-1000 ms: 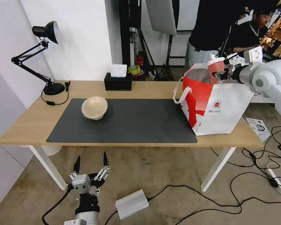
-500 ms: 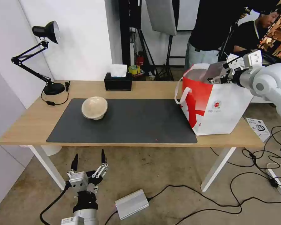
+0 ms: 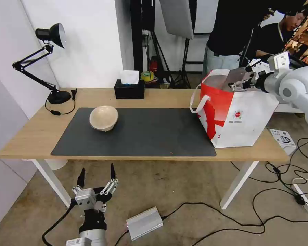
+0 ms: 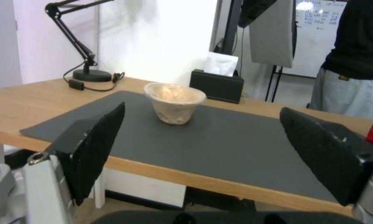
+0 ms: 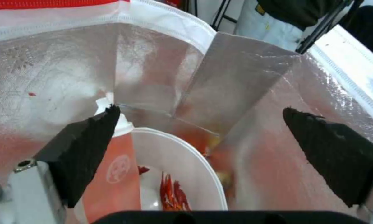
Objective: Pick up the trash from the table and place it into the takeout bag.
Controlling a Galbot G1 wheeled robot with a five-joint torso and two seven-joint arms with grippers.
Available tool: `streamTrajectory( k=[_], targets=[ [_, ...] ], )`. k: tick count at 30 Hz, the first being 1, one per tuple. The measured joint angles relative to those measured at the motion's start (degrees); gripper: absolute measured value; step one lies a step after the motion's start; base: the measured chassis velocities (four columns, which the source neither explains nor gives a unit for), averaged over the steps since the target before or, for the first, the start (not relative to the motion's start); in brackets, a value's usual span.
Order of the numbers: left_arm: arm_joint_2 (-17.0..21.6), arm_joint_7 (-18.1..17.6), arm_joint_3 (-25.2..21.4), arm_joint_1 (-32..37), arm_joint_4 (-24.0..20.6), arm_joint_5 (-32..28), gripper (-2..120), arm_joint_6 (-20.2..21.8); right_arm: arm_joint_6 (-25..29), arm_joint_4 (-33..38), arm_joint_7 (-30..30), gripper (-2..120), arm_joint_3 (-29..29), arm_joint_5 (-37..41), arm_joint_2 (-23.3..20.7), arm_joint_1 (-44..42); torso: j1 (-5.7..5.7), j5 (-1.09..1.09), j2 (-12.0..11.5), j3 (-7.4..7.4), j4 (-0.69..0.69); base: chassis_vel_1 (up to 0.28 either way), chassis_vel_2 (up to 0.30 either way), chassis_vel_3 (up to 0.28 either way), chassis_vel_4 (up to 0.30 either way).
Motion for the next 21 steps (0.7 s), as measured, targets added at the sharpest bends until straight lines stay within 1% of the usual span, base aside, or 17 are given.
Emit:
streamTrajectory(
  k=[7, 11, 12, 14, 16, 18, 19, 20, 21],
  targets=[
    [0.41, 0.00, -0.01, 0.17, -0.14, 0.03, 100, -0.09, 0.02, 0.65, 0.31, 100, 1.36, 0.26, -0.67, -0.63, 0.00, 0.00, 0.00, 0.00, 0.00, 0.000, 0.000, 0.000, 0.000],
    [0.54, 0.00, -0.11, 0.24, -0.41, 0.07, 100, -0.09, 0.13, 1.69, 1.42, 100, 3.49, 1.70, -0.93, -1.89, 0.00, 0.00, 0.00, 0.00, 0.00, 0.000, 0.000, 0.000, 0.000],
    [0.52, 0.00, -0.12, 0.36, -0.46, 0.13, 100, -0.10, 0.38, 2.29, 2.45, 100, 5.01, 2.33, -0.80, -2.96, 0.00, -0.01, 0.00, 0.00, 0.00, 0.000, 0.000, 0.000, 0.000],
    [0.25, 0.00, 0.04, 0.57, -0.58, 0.52, 100, -0.13, 2.87, 4.56, 5.52, 100, 8.14, 3.83, -0.62, -5.50, 0.00, 0.00, 0.00, 0.00, 0.00, 0.000, 0.000, 0.000, 0.000],
    [0.16, 0.00, 0.07, 0.60, -0.60, 0.59, 100, -0.14, 3.71, 5.44, 6.32, 100, 9.00, 4.17, -0.68, -6.26, 0.00, -0.01, 0.00, 0.00, 0.01, 0.000, 0.000, 0.000, 0.000],
    [0.10, 0.00, 0.02, 0.51, -0.76, 0.64, 100, -0.14, 6.35, 7.78, 8.55, 100, 10.55, 4.68, -1.15, -8.23, 0.00, -0.01, 0.00, 0.00, 0.01, 0.000, 0.000, 0.000, 0.000],
    [0.17, 0.00, -0.16, 0.42, -0.90, 0.61, 100, -0.14, 7.44, 9.01, 9.16, 100, 11.14, 4.70, -1.54, -9.26, 0.00, -0.01, 0.00, 0.00, 0.00, 0.000, 0.000, 0.000, 0.000],
    [0.17, 0.00, -0.16, 0.42, -0.90, 0.61, 100, -0.14, 7.44, 9.01, 9.16, 100, 11.14, 4.70, -1.54, -9.26, 0.00, -0.01, 0.00, 0.00, 0.00, 0.000, 0.000, 0.000, 0.000],
    [0.31, 0.00, -0.41, 0.33, -1.15, 0.41, 100, -0.07, 8.82, 10.39, 9.93, 100, 12.02, 4.71, -1.98, -10.81, 0.00, -0.01, 0.00, 0.00, 0.00, 0.000, 0.000, 0.000, 0.000]
  ],
)
